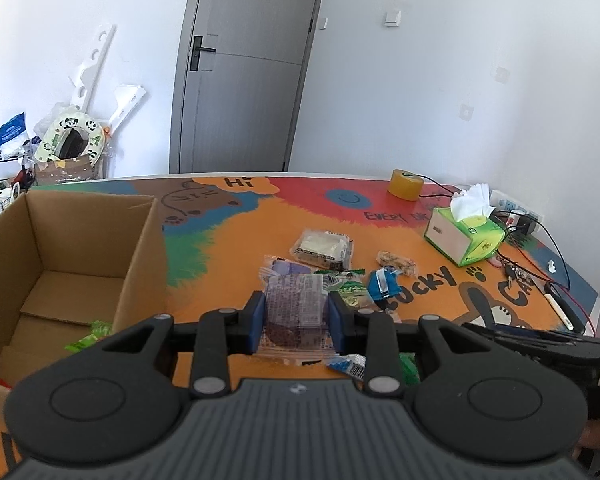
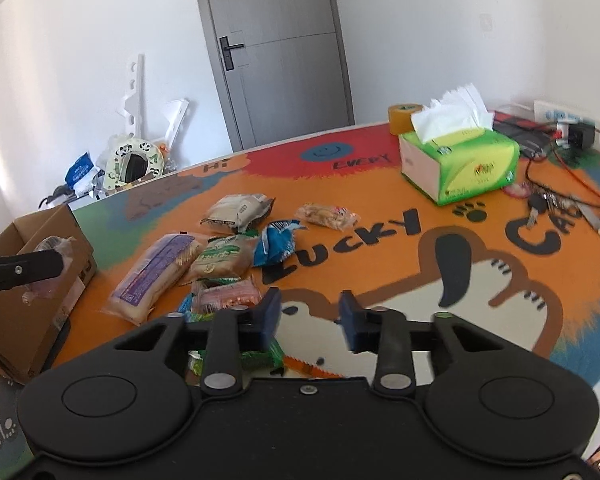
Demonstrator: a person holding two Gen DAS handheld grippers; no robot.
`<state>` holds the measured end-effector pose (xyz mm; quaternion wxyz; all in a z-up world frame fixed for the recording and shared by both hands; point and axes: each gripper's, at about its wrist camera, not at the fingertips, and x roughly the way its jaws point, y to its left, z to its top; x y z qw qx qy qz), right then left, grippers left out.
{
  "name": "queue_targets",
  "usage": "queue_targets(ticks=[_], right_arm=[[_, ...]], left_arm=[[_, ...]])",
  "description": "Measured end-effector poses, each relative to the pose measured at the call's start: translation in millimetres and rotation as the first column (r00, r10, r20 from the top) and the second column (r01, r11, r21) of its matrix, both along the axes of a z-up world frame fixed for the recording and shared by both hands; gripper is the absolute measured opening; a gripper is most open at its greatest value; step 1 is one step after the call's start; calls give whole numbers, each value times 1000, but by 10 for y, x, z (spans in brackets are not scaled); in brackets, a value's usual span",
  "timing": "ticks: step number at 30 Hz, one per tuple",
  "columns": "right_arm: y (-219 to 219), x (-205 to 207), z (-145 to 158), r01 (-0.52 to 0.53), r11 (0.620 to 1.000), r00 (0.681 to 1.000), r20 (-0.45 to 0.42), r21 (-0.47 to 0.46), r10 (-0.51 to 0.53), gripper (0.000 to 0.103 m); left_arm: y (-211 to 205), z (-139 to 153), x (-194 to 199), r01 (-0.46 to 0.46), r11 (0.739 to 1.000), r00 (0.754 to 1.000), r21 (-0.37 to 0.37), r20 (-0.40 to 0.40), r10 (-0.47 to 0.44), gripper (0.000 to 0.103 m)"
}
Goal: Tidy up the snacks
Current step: 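Lift the snack bag with the left tool while the right tool grasps the bread loaf bag, then carry both bags to the cardboard box and open both tools inside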
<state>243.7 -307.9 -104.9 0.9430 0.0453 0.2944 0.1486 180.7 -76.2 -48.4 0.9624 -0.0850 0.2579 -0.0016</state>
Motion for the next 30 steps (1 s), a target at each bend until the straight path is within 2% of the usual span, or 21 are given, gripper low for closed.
queue_targets(ticks=[2,7,10,16,19,21,22,23,24,26,30], right_arm=[[-67,-72,-26,-11,1000,1000,5,14,11,75],[-139,-169,-112,-59,998,997,-39,24,60,76],[-143,-245,-149,-50,998,997,-57,27,51,87],[57,-312,-231,-38,999,995,-89,-18,36,88],[124,-282,-293,-12,999,994,-108,-52,7,80],[165,-296,-293,6,994,995,-95,-111,-16,64],[165,-299,-285,16,992,995,-96,-126,-28,60],[153,-300,-272,22,992,994,-100,-127,-35,45],[135,-300,-258,25,992,993,-109,-122,-39,37],[94,-317,-223,26,996,992,-117,-85,-35,37],[119,-370,-106,26,997,996,-80,-77,-32,36]], left_arm=[[16,-1,-25,-4,1000,1000,-2,0,4,32],[37,-10,-58,-5,1000,1000,-21,1,5,32],[42,-21,-80,3,1000,1000,-23,-1,-3,32],[67,-50,-140,14,999,1000,-44,-1,-14,32],[91,-46,-180,16,998,1000,-53,1,-16,32],[118,-29,-207,15,998,1000,-53,7,-15,32],[128,-22,-217,15,998,1000,-54,10,-15,32],[142,-14,-223,13,998,1000,-56,13,-13,32],[153,-6,-229,11,998,1000,-60,15,-10,32],[161,3,-245,15,998,1000,-63,20,-13,32],[188,40,-304,19,998,999,-65,34,-17,32]])
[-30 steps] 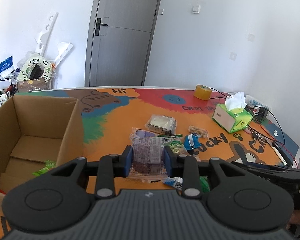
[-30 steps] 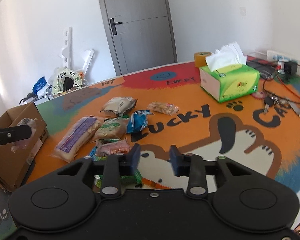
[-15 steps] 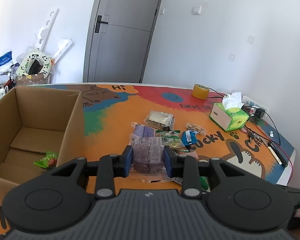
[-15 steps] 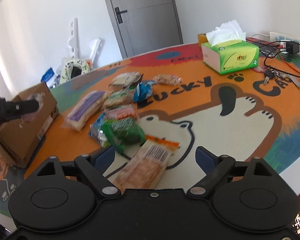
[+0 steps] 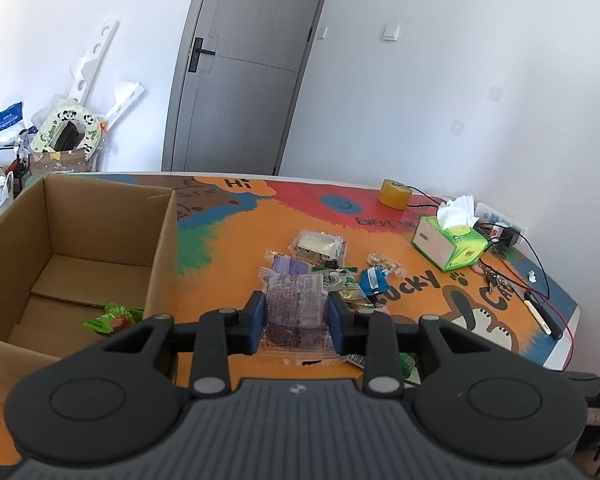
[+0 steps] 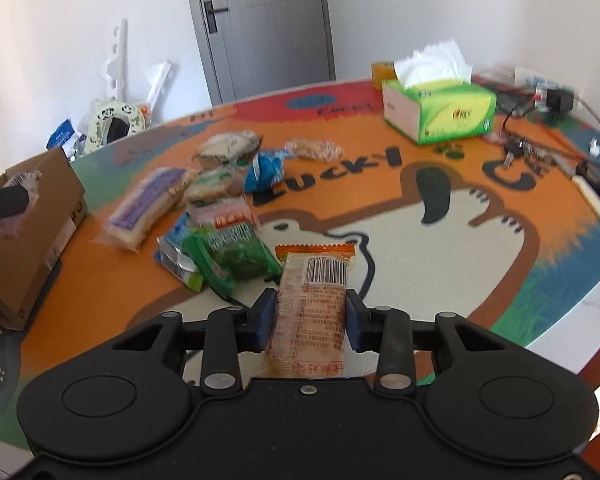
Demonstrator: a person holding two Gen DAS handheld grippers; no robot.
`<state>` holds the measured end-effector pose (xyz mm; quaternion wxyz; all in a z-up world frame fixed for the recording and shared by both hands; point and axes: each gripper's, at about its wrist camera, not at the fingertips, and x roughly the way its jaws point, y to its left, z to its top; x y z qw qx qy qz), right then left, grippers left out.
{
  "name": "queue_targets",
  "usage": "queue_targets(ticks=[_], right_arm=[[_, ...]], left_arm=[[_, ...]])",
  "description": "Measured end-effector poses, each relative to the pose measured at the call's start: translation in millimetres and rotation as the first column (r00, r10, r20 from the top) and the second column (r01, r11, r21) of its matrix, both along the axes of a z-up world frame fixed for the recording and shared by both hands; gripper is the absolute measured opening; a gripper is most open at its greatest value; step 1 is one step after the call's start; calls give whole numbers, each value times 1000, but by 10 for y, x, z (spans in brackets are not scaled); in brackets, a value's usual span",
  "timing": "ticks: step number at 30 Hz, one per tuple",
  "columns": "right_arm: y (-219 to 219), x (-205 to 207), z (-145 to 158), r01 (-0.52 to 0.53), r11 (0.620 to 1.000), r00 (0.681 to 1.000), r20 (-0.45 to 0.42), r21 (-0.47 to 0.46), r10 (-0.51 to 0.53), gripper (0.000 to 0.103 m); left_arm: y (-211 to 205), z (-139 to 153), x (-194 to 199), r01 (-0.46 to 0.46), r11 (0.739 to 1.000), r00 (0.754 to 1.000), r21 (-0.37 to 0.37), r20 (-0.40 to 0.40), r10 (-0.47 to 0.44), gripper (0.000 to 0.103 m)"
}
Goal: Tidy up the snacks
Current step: 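Carry both bags to the cardboard box and open both tools inside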
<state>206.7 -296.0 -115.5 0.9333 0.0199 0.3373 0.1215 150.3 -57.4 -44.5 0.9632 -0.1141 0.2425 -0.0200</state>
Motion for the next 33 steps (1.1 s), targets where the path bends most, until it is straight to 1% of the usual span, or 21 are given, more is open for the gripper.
queue_targets(ticks=[8,16,27,33], right_arm=[[224,-49,350,-60,997,994,98,38,56,37],[533,-52,616,-131,989,979,164,68,118,37],[1070,2,782,-240,967,955,200,83,220,37],[1343,24,810,-282,956,943,204,81,261,36]], left_arm=[[177,224,-154,-43,999,997,7,59,43,32],[386,405,-261,-95,995,990,23,103,92,32],[811,466,-348,-198,980,976,26,101,195,32],[1025,433,-345,-230,973,971,28,81,227,32]])
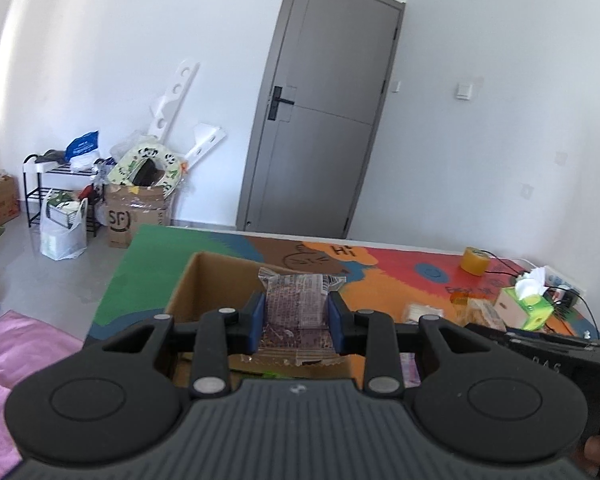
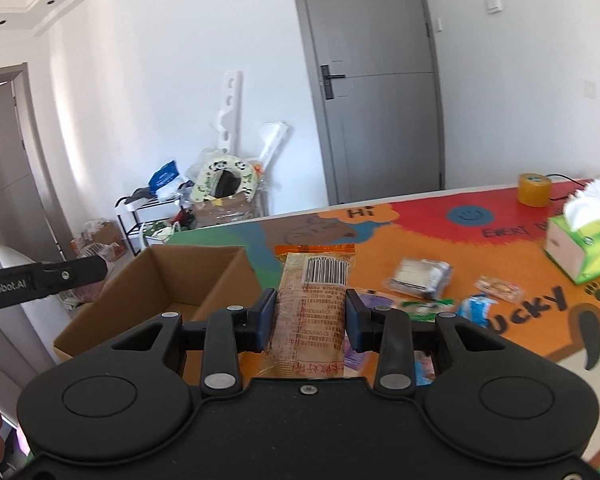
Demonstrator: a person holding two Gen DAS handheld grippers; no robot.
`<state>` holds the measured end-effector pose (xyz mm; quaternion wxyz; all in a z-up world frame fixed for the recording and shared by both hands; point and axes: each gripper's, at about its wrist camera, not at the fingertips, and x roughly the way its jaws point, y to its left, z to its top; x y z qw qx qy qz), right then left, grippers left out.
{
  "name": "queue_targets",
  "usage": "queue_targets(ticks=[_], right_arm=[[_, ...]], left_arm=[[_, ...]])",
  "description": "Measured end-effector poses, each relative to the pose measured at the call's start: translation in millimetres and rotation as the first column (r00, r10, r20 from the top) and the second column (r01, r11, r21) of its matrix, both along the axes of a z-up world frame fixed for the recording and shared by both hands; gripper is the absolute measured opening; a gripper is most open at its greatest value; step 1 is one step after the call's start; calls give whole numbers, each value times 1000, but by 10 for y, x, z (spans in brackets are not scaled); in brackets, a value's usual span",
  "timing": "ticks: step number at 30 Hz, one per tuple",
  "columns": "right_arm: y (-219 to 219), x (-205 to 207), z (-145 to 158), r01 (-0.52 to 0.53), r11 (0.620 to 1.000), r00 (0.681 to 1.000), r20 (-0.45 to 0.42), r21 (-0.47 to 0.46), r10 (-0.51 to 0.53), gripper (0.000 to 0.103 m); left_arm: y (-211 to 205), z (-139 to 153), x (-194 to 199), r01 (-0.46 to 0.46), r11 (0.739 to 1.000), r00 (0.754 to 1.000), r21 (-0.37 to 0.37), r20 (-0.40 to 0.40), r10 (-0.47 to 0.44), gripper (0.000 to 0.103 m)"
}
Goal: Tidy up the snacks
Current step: 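Carry both bags to the cardboard box and open both tools inside, then withdraw both tools from the box toward the remaining snacks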
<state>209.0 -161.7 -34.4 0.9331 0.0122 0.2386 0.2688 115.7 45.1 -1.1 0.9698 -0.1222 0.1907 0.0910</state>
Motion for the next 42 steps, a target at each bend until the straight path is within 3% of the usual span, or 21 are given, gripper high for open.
queue_targets(ticks=[14,31,35,37,39,42], right_arm=[[599,7,66,-97,995,995,5,3,97,37],[1104,-104,3,-195,981,980,-46,7,195,38],[1015,-141,30,-184,983,982,-34,25,185,57],[933,-133,48,-167,986,985,-31,31,168,59],[813,-123,62,-145,988,989,-33,45,146,62],[644,-117,53,-108,993,994,-29,49,109,69]], left_arm=[[375,-225,100,-45,998,996,-51,-82,41,32],[708,-98,-172,-122,989,992,-79,-53,118,45],[695,-80,-178,-133,988,990,-77,-63,128,57],[665,-66,-174,-126,989,991,-79,-57,122,62],[599,-47,-169,-118,990,992,-72,-52,115,75],[495,-34,-146,-111,992,993,-55,-50,108,83]])
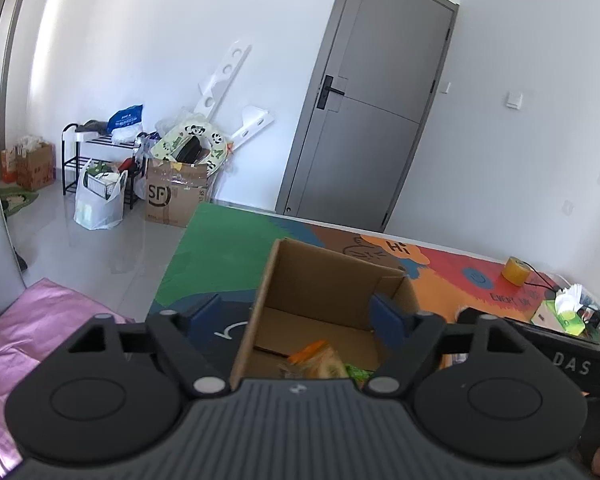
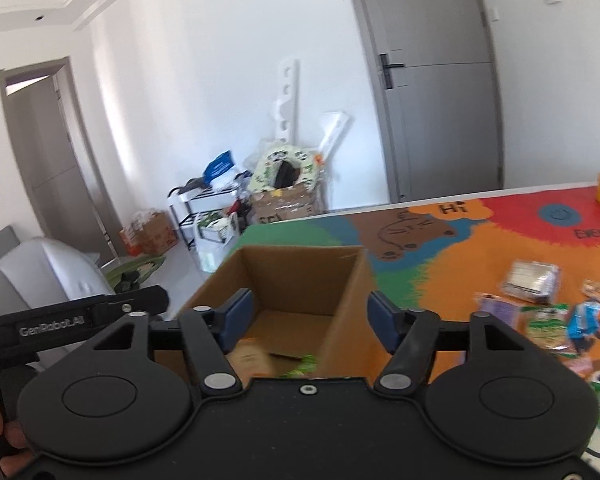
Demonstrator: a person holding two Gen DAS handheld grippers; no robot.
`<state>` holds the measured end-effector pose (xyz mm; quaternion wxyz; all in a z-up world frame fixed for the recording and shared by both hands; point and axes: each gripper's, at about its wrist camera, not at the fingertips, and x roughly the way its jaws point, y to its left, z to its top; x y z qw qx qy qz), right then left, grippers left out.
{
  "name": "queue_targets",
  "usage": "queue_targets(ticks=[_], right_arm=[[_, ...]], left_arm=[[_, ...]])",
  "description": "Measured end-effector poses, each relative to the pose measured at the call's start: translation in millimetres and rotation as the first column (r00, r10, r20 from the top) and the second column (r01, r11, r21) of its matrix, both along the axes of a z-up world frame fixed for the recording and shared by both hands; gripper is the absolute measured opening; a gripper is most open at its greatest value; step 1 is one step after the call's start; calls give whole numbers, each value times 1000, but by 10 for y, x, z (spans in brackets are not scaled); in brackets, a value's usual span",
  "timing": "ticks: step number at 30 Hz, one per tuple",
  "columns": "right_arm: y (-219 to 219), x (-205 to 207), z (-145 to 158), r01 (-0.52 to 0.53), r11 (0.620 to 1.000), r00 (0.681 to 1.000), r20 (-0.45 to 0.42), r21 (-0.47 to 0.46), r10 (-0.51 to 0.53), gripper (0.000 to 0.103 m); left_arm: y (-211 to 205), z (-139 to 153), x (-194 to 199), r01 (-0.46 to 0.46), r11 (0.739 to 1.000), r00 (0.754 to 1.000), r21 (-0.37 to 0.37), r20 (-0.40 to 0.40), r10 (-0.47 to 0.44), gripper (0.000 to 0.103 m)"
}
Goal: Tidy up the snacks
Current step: 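Withdraw both tools from the box toward the remaining snacks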
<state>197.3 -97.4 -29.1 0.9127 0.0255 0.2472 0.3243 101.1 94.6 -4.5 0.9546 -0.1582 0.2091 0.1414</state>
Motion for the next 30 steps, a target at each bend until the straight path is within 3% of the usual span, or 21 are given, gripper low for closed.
queue_targets(ticks=[7,16,30], right_arm=[[-449,-13,-97,77,997,997,-29,12,-76,80],[-913,-69,-134,151,988,988,-43,33,-149,102],[-1660,-47,-221,265,964,963,-70,37,-262,103]], left_arm=[[-246,-3,49,37,999,999,0,-11,-37,87],[-564,9,67,108,994,994,13,-9,-108,91],[-1100,-17,175,217,976,976,28,-23,-216,95]])
